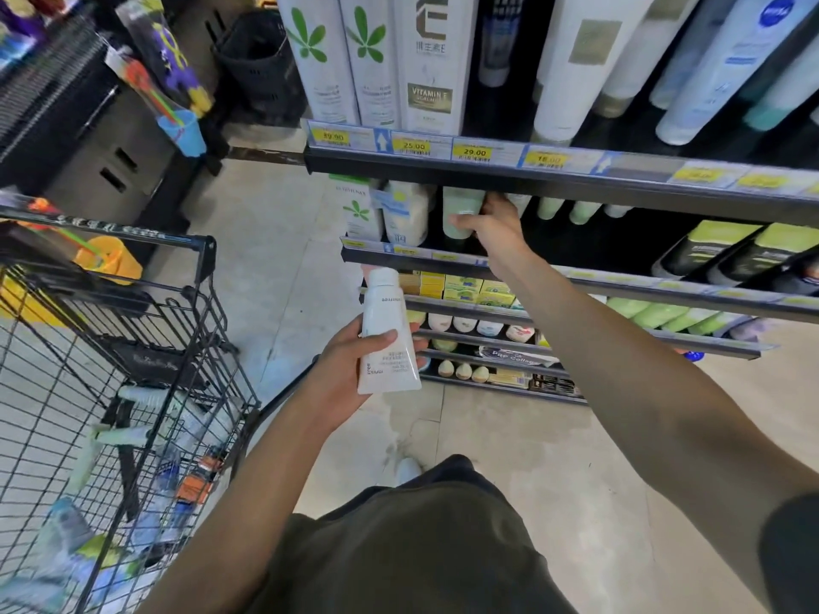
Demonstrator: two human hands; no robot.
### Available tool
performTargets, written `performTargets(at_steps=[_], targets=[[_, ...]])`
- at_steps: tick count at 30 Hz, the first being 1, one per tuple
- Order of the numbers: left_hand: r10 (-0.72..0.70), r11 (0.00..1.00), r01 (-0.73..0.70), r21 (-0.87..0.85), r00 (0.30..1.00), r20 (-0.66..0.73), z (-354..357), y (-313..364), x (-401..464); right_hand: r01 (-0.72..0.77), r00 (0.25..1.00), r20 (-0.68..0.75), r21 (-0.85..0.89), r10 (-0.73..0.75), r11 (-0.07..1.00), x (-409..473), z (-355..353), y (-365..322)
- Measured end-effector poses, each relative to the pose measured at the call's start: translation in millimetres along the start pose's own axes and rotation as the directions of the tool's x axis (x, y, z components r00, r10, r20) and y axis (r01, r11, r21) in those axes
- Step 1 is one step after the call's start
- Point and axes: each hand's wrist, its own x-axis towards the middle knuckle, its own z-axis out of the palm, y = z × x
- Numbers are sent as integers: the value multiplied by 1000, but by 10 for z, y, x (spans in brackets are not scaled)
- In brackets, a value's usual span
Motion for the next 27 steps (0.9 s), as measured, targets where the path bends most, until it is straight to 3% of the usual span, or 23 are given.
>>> performTargets(at_steps=[13,23,27], targets=[[-15,998,15,68,1000,0,-97,-29,-9,4,996,90,-325,26,946,31,6,22],[-35,998,36,44,999,-39,-123,-49,-46,-13,997,69,-345,39,938,74,-82,136],[-41,997,41,67,999,4,-100,-23,-57,-16,1000,-18,-280,12,960,-339,-266,153]])
